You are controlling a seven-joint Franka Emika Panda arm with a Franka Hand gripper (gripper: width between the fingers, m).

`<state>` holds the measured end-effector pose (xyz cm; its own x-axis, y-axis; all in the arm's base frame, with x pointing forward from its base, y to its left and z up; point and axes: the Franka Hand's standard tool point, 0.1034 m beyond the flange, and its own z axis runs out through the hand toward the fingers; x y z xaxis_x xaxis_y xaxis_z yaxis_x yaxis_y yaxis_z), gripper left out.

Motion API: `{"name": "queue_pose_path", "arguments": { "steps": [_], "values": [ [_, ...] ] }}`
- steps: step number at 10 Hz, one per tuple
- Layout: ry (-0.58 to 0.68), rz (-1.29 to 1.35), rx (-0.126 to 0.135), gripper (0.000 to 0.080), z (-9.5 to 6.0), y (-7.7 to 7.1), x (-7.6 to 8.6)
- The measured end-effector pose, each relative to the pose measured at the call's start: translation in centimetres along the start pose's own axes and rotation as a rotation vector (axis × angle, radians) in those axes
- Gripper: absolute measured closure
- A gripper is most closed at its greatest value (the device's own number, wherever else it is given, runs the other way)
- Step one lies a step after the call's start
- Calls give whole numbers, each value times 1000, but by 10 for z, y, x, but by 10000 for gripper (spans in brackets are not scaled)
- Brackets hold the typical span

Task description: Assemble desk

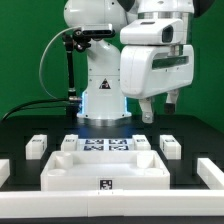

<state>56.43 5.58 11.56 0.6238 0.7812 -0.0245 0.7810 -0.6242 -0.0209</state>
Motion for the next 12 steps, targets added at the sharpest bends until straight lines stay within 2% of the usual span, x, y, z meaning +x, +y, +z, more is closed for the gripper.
{"name": "queue_pose_path", "arguments": {
  "steps": [7, 8, 10, 11, 12],
  "values": [
    [-2, -47, -1, 150, 0, 1, -3],
    [-7, -142, -2, 150, -2, 4, -18],
    [-8, -331, -2, 150, 5, -8, -52],
    [-12, -416, 6, 150, 10, -11, -64],
    [-11, -471, 5, 150, 9, -9, -62]
  ]
}}
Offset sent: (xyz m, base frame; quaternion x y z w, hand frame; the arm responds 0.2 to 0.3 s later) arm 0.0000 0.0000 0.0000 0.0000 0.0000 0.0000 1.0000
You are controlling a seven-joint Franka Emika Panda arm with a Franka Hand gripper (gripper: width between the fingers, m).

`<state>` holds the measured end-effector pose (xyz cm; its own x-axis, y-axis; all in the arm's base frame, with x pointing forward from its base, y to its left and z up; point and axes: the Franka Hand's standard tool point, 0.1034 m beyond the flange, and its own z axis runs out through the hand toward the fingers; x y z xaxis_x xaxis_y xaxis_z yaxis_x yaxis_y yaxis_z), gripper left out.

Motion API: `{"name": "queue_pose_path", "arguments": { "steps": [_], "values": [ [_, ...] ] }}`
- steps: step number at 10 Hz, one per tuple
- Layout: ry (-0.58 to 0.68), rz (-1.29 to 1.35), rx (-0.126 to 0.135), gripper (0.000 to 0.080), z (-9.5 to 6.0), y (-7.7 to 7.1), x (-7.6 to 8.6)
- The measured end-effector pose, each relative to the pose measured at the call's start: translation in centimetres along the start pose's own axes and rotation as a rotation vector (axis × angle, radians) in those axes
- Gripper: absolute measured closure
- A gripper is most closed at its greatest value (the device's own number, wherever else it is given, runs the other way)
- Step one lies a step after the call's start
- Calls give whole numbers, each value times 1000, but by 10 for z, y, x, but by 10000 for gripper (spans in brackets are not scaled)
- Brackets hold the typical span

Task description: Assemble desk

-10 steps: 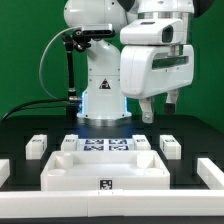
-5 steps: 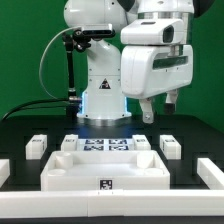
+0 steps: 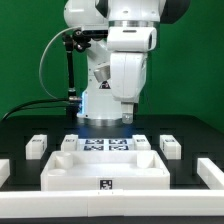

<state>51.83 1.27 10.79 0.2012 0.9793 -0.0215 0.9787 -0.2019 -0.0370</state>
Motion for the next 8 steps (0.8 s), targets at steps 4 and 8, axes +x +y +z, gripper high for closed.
{"name": "queue_pose_path", "arguments": {
  "steps": [4, 8],
  "values": [
    [0, -60, 5, 150, 4, -2, -3],
    [22, -141, 0, 150, 73, -36, -48]
  ]
}}
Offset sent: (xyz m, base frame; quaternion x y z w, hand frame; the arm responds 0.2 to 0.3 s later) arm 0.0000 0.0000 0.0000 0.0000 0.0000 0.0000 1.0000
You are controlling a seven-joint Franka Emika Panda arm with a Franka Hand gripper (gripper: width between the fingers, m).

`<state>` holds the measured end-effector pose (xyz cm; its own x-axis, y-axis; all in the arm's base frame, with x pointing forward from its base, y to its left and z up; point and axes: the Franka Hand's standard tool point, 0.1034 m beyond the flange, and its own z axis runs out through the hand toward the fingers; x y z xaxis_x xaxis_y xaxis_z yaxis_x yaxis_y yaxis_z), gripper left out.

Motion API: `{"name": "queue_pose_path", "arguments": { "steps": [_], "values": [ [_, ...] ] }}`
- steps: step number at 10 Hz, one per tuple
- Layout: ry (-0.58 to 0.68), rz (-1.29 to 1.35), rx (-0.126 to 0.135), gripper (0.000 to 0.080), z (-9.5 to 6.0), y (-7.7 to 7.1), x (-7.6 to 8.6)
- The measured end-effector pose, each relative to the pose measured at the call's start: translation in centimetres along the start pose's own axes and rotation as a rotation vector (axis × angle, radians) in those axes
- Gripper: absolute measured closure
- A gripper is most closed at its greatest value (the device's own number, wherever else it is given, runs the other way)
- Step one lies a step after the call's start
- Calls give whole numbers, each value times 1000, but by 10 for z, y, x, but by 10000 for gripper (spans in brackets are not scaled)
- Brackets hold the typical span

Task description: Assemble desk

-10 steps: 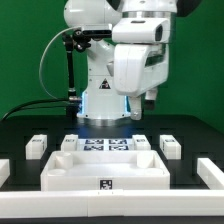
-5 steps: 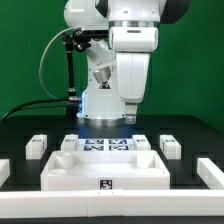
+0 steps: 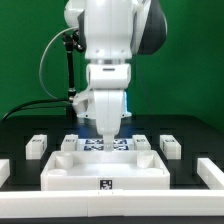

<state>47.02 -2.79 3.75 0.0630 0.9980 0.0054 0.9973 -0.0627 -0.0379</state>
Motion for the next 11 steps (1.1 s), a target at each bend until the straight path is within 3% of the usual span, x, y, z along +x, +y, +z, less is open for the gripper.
{"name": "queue_pose_path", "arguments": {
  "steps": [2, 4, 5, 6, 7, 8, 9, 10, 11],
  "values": [
    [9, 19, 28, 150, 25, -6, -9],
    [10, 29, 33, 150, 28, -5, -12],
    [10, 29, 34, 278, 28, -6, -12],
    [10, 30, 34, 278, 29, -6, -12],
    [10, 30, 34, 491, 29, -6, -12],
    [10, 30, 34, 491, 29, -6, -12],
    [10, 30, 34, 667, 29, -6, -12],
    [10, 30, 31, 742, 28, -5, -12],
    [9, 30, 31, 742, 28, -5, -12]
  ]
}}
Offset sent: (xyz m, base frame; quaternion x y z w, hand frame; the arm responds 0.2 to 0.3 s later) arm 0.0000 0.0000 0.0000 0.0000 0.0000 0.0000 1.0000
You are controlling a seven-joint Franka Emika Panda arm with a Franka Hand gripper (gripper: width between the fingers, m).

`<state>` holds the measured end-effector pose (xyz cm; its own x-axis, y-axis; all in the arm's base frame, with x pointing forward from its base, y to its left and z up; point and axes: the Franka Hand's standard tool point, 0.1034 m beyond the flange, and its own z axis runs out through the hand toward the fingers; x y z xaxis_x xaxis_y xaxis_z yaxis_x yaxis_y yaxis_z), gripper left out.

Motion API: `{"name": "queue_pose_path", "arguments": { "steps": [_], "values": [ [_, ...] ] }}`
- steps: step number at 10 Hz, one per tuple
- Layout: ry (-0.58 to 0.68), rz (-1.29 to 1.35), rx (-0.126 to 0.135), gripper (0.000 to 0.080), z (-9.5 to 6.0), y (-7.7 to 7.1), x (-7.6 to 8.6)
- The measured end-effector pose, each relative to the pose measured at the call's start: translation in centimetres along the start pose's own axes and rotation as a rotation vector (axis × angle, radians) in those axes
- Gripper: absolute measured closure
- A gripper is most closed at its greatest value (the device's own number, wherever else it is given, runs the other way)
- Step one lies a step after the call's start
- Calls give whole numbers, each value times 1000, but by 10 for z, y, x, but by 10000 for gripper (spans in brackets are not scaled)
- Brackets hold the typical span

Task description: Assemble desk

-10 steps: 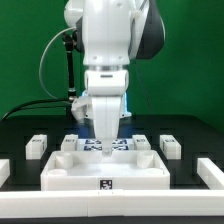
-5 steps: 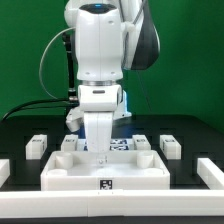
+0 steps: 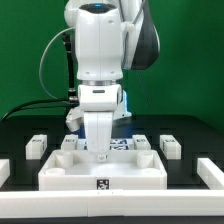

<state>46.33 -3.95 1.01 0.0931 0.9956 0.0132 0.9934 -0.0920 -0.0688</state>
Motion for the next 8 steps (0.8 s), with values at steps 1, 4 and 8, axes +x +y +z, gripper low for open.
{"name": "queue_pose_path", "arguments": {
  "steps": [1, 4, 8],
  "values": [
    [0, 0, 0, 742, 0, 0, 0],
    [0, 0, -1, 742, 0, 0, 0],
    [0, -1, -1, 742, -1, 1, 0]
  ]
}}
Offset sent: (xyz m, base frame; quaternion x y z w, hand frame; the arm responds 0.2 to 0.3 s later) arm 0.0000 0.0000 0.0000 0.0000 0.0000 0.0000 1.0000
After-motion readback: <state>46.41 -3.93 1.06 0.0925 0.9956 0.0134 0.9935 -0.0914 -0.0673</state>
